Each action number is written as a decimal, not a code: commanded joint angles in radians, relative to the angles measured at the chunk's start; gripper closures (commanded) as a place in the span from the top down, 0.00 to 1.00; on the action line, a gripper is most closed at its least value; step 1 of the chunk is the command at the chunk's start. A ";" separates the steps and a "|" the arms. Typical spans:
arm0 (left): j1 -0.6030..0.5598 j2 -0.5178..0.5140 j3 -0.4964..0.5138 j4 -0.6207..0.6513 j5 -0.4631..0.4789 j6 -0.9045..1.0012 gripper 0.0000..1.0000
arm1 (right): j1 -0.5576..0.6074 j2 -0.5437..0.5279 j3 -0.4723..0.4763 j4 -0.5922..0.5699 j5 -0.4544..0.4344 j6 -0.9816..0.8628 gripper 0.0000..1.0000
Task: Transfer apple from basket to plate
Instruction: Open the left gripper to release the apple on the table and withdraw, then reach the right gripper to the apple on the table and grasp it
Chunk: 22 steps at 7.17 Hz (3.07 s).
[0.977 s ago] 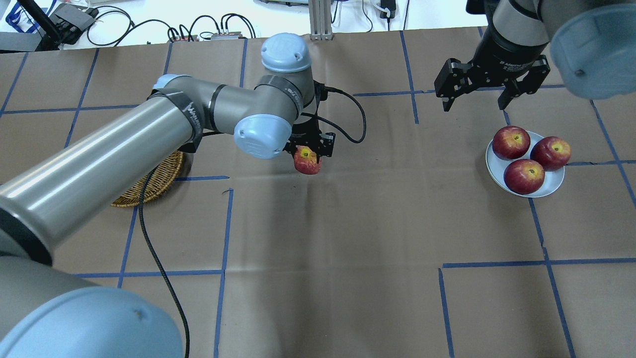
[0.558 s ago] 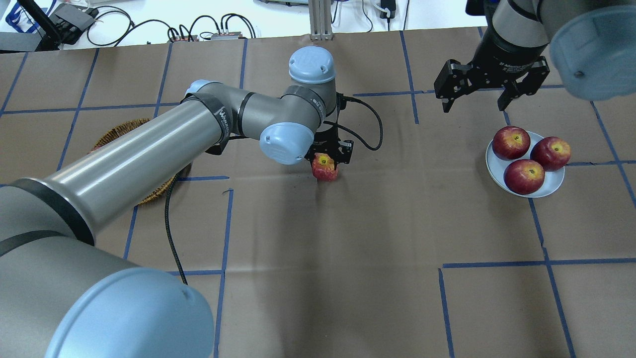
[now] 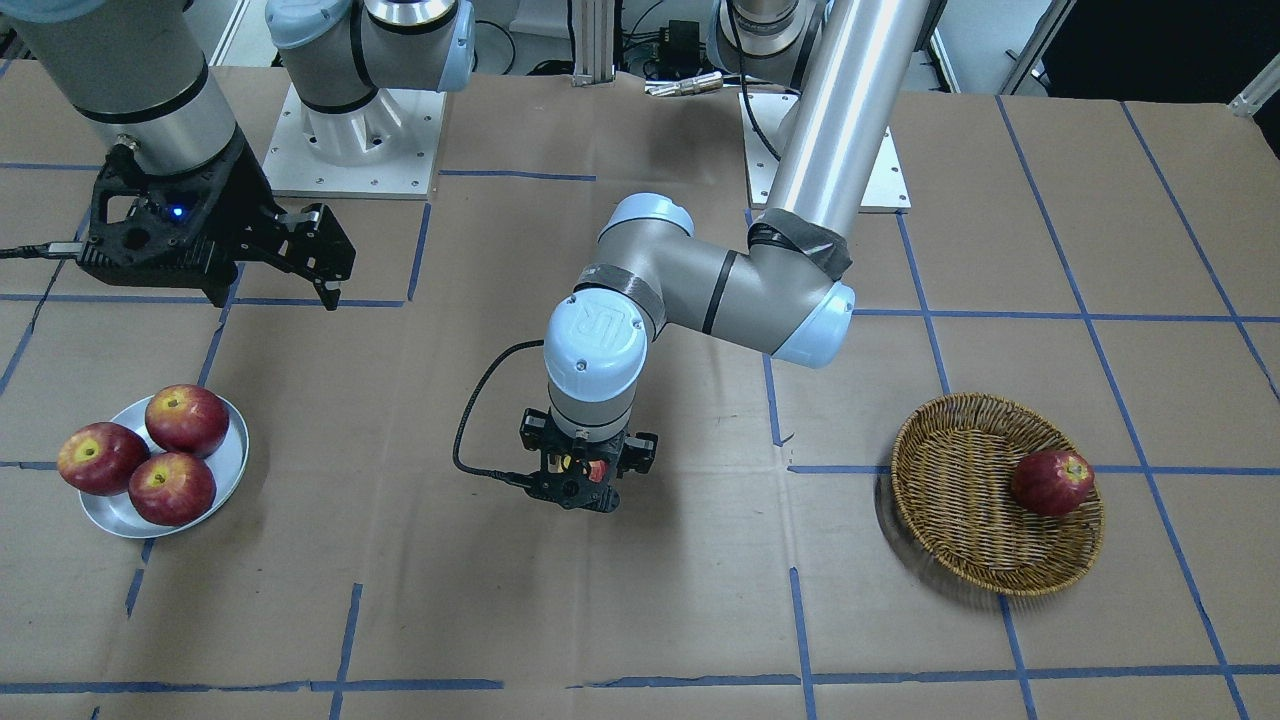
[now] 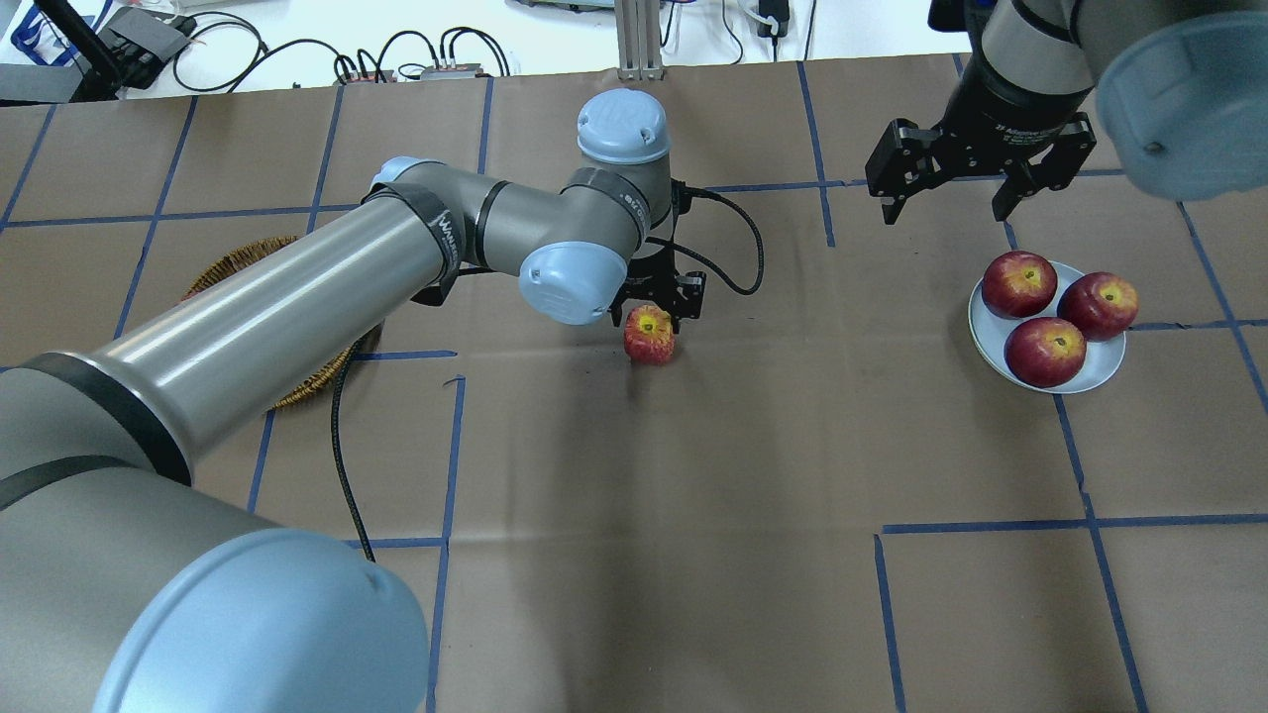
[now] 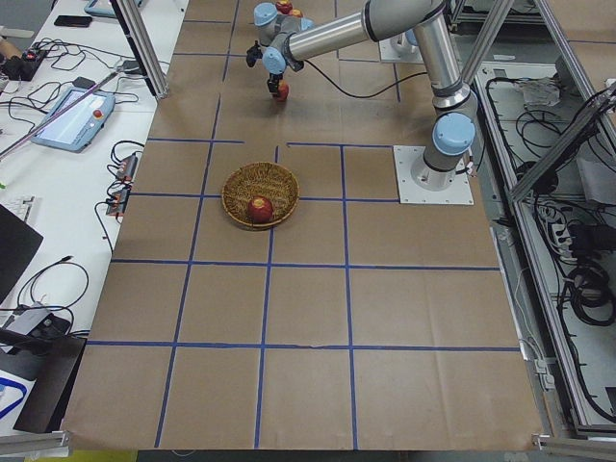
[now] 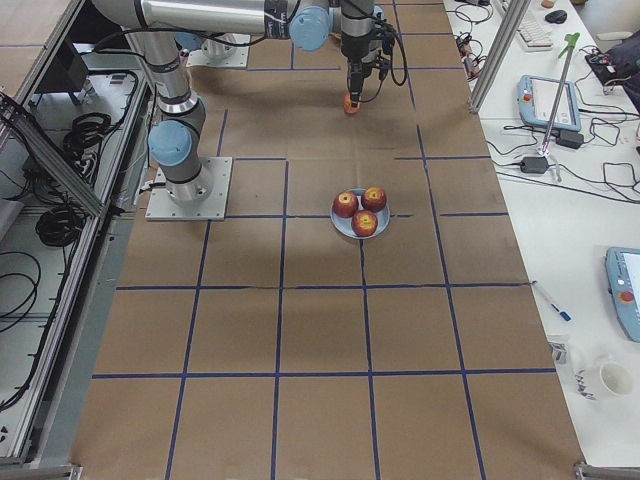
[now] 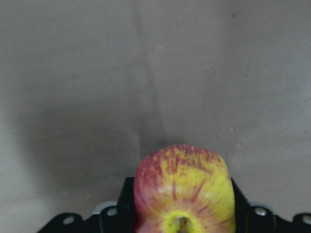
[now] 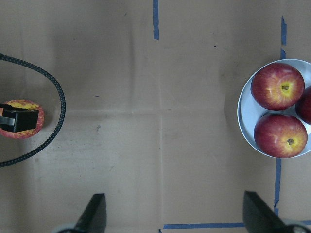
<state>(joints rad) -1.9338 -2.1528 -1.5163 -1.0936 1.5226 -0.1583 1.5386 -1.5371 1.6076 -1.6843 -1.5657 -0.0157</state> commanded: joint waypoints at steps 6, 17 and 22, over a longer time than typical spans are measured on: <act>0.381 0.551 -0.002 -0.595 0.001 0.388 0.98 | 0.041 0.012 -0.008 -0.017 0.000 0.020 1.00; 0.408 0.564 -0.038 -0.589 0.021 0.384 0.99 | 0.442 0.528 0.075 -0.699 -0.063 0.484 1.00; 0.408 0.564 -0.039 -0.589 0.021 0.384 0.99 | 0.440 0.519 0.112 -0.706 -0.056 0.494 0.49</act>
<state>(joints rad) -1.5263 -1.5899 -1.5554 -1.6828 1.5427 0.2255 1.9801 -1.0142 1.7188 -2.3914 -1.6242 0.4770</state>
